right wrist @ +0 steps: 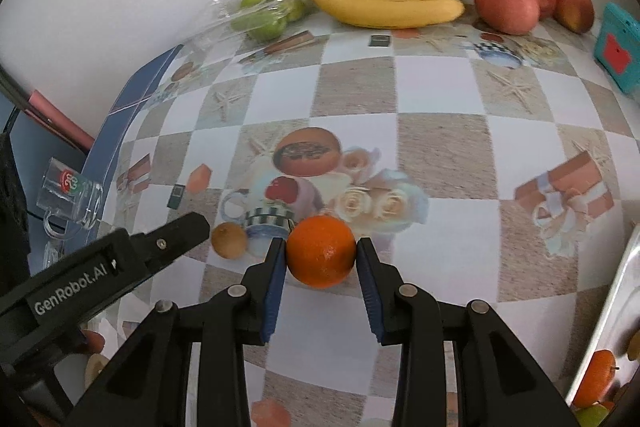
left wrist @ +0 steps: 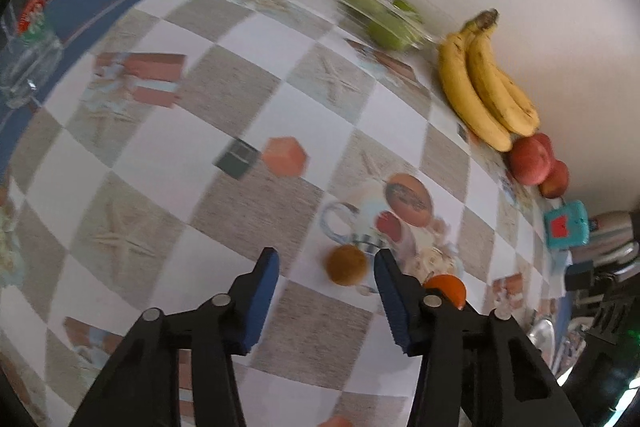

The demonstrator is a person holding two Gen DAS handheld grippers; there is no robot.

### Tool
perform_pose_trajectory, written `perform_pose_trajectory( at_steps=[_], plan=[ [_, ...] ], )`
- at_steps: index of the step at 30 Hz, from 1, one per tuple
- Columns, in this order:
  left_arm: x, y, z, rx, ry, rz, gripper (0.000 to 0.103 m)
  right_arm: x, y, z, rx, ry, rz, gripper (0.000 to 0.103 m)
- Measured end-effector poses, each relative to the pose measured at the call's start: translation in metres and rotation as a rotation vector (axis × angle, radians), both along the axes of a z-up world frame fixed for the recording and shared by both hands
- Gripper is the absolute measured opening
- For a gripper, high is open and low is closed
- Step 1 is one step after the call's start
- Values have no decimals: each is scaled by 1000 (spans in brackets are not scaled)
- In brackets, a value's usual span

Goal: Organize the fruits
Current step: 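Grasp the brown kiwi with the left tool while the right tool grasps the tangerine, then carry the kiwi and tangerine over the steel bowl with both tools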

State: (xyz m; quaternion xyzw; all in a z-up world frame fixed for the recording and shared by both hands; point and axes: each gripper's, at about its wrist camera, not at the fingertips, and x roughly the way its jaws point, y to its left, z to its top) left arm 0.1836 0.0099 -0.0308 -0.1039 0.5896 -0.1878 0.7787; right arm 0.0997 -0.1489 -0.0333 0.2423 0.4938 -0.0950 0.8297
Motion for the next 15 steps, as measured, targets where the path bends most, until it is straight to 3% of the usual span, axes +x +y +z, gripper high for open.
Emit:
perform_pose_trajectory(
  at_steps=[15],
  plan=[
    [-6,-25,-10,54,-16,-58,28,-17,-19,7,-12,3,-17,37]
  ],
)
